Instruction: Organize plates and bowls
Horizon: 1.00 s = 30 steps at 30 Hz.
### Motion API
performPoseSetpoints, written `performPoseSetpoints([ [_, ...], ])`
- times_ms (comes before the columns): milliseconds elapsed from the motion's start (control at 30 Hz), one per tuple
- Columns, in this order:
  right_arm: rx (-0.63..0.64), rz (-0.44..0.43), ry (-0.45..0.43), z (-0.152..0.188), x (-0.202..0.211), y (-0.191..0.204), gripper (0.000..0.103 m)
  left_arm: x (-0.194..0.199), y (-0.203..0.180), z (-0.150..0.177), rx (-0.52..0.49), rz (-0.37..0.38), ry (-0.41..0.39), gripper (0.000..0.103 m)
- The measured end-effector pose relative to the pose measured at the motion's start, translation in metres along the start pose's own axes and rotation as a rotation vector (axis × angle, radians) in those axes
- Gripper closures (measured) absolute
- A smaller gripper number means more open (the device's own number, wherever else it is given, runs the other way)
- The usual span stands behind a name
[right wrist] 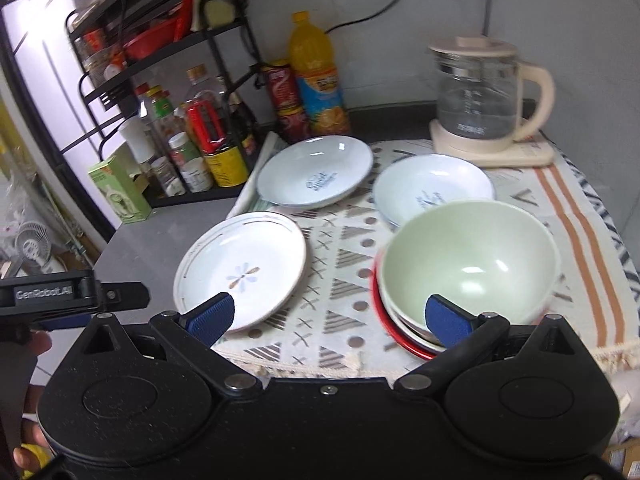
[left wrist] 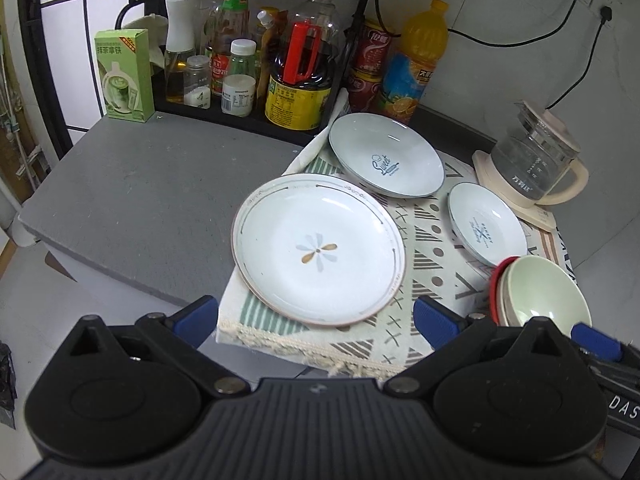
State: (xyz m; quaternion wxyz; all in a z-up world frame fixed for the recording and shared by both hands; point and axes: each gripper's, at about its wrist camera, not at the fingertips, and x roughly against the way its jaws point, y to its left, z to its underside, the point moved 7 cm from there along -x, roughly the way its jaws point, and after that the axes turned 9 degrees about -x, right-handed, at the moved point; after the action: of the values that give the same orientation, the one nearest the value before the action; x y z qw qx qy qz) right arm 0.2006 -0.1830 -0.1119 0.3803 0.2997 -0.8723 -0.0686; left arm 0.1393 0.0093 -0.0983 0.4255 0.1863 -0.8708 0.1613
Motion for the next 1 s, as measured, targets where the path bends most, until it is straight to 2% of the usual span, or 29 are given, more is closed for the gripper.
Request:
performPoseSetpoints([
  [133,0.027,0.007,-0.008,-0.011,-0.014,0.020,0.000,-0.011,0.015,-0.016,-0.015,0.009,-0.007,0.000],
  [300,0.013,0.023,-0.003,-0.022,-0.040,0.037,0.000,-0.036,0.031,-0.037,-0.032,0.034,0.022,0.000],
  [467,-0.018,0.055,-0.005,-0.034,-0.068,0.047,0.000,-0.061,0.038,-0.064,-0.109,0.043,0.036,0.000],
  [633,-0.087,0.089,-0.007,-0.043,-0.092,0.050,0.000,-0.087,0.040,-0.087,-0.141,0.095,0.055,0.000],
  [800,-0.145,0.132,-0.032,-0.055,-0.110,0.049,0.001,-0.114,0.040,-0.109,-0.174,0.109,0.063,0.001],
  [1000,-0.210,0.193,-0.053,-0.067,-0.133,0.042,0.005,-0.145,0.031,-0.130,-0.182,0.170,0.078,0.001],
])
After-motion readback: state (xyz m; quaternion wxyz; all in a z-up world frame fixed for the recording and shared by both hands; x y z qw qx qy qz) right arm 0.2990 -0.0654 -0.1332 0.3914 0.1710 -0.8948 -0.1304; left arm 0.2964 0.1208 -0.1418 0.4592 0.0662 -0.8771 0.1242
